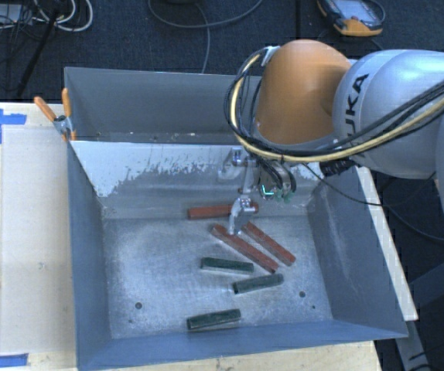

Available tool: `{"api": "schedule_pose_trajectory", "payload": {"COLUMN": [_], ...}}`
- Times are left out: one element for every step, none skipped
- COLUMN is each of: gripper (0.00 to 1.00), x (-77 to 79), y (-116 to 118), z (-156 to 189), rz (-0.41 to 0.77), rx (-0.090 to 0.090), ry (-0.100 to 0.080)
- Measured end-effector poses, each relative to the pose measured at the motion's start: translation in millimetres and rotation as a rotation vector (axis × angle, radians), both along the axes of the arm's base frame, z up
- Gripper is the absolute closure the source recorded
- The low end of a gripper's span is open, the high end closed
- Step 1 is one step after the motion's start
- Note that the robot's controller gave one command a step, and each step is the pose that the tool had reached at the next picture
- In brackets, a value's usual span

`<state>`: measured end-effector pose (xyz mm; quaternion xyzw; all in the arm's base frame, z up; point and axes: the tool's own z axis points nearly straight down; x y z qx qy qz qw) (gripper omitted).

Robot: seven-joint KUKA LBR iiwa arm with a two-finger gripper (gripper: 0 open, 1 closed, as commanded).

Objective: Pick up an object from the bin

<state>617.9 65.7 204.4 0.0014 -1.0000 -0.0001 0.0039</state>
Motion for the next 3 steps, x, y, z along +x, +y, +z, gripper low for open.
{"api": "schedule_pose_trajectory", "payload": {"gripper": [0.0, 0.0, 0.0], "x": [1.4, -49.8, -74.0], "y": [-0.3, -21.4, -30.7], "z": [5.0, -40.6, -73.2], "rz": [-0.001, 0.048, 0.047], "rx": [0.0, 0.001, 0.0], "ry": [-0.008, -0.012, 0.003]}}
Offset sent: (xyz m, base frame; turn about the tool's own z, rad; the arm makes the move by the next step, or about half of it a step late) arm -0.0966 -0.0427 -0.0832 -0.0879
